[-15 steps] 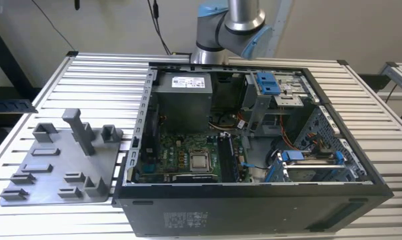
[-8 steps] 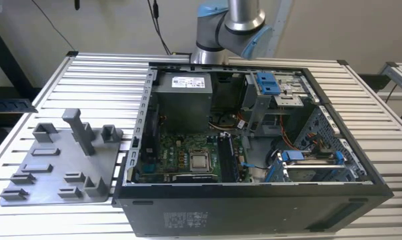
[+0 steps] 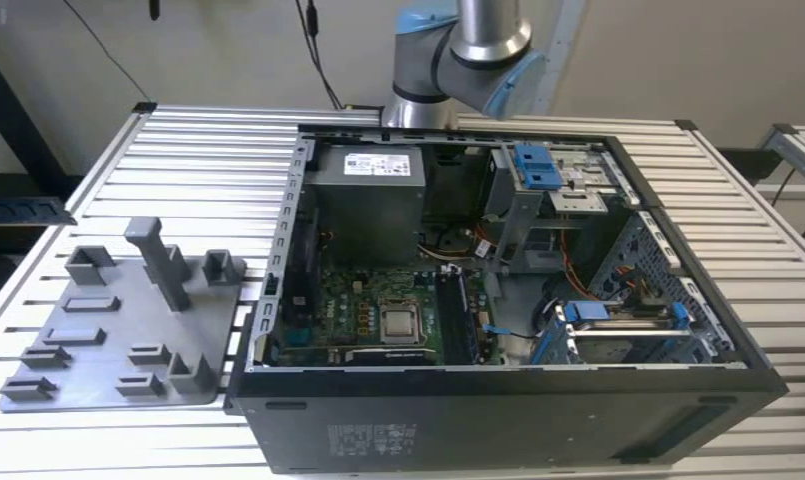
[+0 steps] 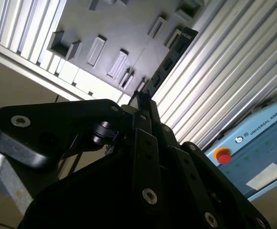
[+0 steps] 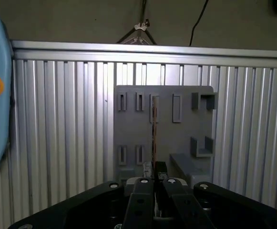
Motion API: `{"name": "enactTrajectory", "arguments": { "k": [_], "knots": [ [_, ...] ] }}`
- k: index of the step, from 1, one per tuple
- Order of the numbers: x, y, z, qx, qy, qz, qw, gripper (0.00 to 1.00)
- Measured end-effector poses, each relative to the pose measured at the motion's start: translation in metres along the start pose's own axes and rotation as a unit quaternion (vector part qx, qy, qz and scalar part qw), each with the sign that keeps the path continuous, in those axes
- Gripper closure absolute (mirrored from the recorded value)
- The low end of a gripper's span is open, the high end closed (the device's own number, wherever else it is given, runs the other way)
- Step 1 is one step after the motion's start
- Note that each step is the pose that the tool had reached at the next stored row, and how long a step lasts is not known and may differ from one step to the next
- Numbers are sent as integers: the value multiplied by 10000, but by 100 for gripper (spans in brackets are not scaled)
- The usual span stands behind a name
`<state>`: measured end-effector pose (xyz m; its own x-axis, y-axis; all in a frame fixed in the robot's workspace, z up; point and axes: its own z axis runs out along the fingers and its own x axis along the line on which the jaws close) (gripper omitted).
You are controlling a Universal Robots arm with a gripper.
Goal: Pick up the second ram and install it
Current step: 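Pick up the second ram and move it above second insertion slot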
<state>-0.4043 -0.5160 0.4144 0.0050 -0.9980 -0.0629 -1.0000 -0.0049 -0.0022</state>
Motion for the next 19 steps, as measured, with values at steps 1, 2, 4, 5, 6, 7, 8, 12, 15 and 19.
{"name": "enactTrajectory", "arguments": {
  "k": [1, 2, 4, 5, 6, 7, 8, 12, 15, 19],
  "knots": [
    [0, -14, 1, 1, 0, 0, 10000, 86],
    [0, -31, 1, 1, 0, 0, 10000, 86],
    [1, -77, 1, 1, 0, 0, 10000, 86],
    [1, -103, 1, 0, 0, 0, 10000, 86],
    [1, -130, 1, 1, -1, 0, 10000, 86],
    [1, -158, 1, 1, 0, 0, 10000, 86],
    [1, -186, 1, 0, 0, 0, 10000, 86],
    [2, -291, 1, 0, 0, 0, 10000, 86],
    [2, -376, 2, 0, -1, 0, 10000, 86],
    [3, -493, 2, 0, -1, 0, 10000, 86]
  ]
}}
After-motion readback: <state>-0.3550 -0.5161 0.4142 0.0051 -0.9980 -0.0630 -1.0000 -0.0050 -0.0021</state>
